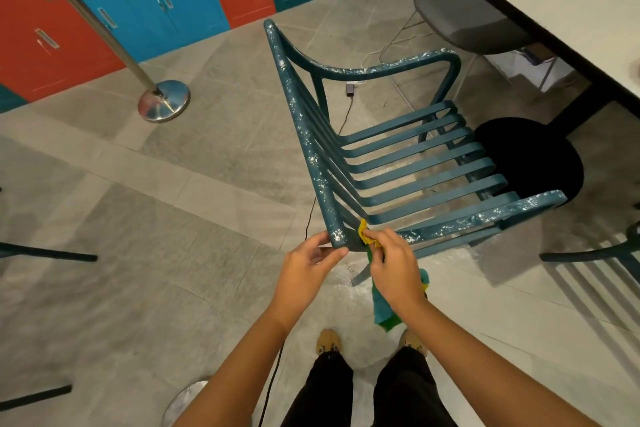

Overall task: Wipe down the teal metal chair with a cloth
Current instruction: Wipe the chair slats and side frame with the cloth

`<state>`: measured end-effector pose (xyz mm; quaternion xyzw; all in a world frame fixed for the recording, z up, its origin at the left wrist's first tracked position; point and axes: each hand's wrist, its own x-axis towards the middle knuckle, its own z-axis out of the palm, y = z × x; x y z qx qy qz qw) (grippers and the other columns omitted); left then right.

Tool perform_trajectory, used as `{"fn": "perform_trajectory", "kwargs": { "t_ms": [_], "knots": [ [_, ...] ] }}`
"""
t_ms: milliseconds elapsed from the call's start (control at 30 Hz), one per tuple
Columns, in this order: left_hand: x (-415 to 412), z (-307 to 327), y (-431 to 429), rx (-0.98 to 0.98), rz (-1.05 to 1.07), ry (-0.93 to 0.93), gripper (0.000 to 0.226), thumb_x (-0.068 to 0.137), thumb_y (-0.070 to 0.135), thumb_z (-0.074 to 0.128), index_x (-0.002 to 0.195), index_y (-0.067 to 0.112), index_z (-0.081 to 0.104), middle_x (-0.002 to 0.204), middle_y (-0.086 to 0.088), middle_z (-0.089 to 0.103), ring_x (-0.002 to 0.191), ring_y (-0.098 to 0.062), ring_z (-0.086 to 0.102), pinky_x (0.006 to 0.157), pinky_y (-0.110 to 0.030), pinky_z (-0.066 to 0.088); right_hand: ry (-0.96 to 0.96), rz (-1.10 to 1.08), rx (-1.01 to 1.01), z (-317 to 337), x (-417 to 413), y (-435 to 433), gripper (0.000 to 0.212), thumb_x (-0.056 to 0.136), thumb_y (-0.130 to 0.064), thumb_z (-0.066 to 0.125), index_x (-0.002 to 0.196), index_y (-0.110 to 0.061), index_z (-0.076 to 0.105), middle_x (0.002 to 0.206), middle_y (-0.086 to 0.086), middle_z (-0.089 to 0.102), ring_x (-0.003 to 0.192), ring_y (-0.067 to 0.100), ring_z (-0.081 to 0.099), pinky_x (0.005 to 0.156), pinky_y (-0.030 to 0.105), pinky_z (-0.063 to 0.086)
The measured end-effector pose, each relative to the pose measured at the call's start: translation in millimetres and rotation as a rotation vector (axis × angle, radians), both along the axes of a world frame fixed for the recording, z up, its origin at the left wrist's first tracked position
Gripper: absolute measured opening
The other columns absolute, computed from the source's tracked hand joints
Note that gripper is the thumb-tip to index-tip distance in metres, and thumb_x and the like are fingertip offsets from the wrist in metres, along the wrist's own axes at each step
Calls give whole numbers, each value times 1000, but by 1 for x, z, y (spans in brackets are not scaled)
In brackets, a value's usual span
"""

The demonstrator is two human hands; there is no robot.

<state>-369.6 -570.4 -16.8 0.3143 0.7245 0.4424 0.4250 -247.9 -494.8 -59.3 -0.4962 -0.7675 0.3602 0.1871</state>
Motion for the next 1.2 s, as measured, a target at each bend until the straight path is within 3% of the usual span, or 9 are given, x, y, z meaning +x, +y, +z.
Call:
{"fn": "perform_trajectory", "kwargs": {
  "t_ms": [300, 567, 733, 800, 867, 967, 1067, 1200],
  "knots": [
    [26, -5, 7, -50, 96, -59, 28, 84, 22, 63, 111, 24, 53, 98, 11, 65, 89, 4, 61, 70, -3, 47, 28, -15, -186, -3, 14, 27, 26, 93, -11, 49, 116, -13, 60, 112, 6, 59, 100, 19, 54, 78, 24, 42],
    [42, -5, 16, -100, 246, 30, 9, 86, 22, 60, 92, 24, 54, 83, 14, 61, 77, 8, 56, 63, 1, 44, 104, 183, -95, -3, 12, 12, 29, 93, -15, 49, 121, -15, 56, 109, 1, 57, 102, 17, 51, 88, 30, 45],
    [50, -5, 19, -172, 334, 87, 13, 86, 30, 59, 94, 25, 49, 78, 17, 54, 75, 4, 51, 67, -12, 40, -4, 208, -79, -25, 26, 31, 31, 92, -12, 51, 122, -10, 57, 108, 8, 59, 103, 22, 52, 84, 24, 42],
    [54, -5, 20, -183, 348, 112, 11, 86, 29, 59, 89, 26, 50, 76, 18, 55, 75, 1, 53, 66, -12, 40, -34, 226, -74, -31, 31, 38, 31, 92, -11, 50, 122, -10, 56, 111, 8, 59, 104, 22, 51, 83, 22, 40],
    [56, -5, 21, -183, 374, 115, 12, 86, 30, 59, 95, 24, 54, 82, 13, 59, 81, -4, 55, 73, -16, 42, -53, 223, -108, -33, 34, 45, 30, 92, -12, 50, 122, -11, 57, 115, 8, 58, 107, 23, 51, 86, 26, 43],
    [56, -4, 22, -201, 403, 105, 34, 86, 30, 60, 114, 11, 56, 97, 2, 61, 92, -11, 57, 81, -23, 43, -5, 148, -174, -29, 33, 49, 29, 93, -12, 49, 120, -11, 58, 118, 7, 58, 109, 23, 52, 89, 29, 43],
    [56, -2, 23, -200, 403, 130, 37, 86, 30, 60, 117, 9, 55, 96, 3, 60, 89, -10, 57, 80, -22, 42, 101, 109, -172, -16, 27, 38, 28, 93, -14, 48, 120, -12, 57, 115, 3, 58, 106, 16, 51, 85, 22, 40],
    [52, -2, 23, -199, 357, 155, 34, 86, 29, 59, 114, 10, 55, 93, 6, 59, 80, -4, 55, 76, -18, 43, 135, 168, -76, -19, 20, 13, 29, 91, -12, 52, 119, -11, 58, 103, 5, 58, 98, 19, 54, 85, 31, 48]
  ]
}}
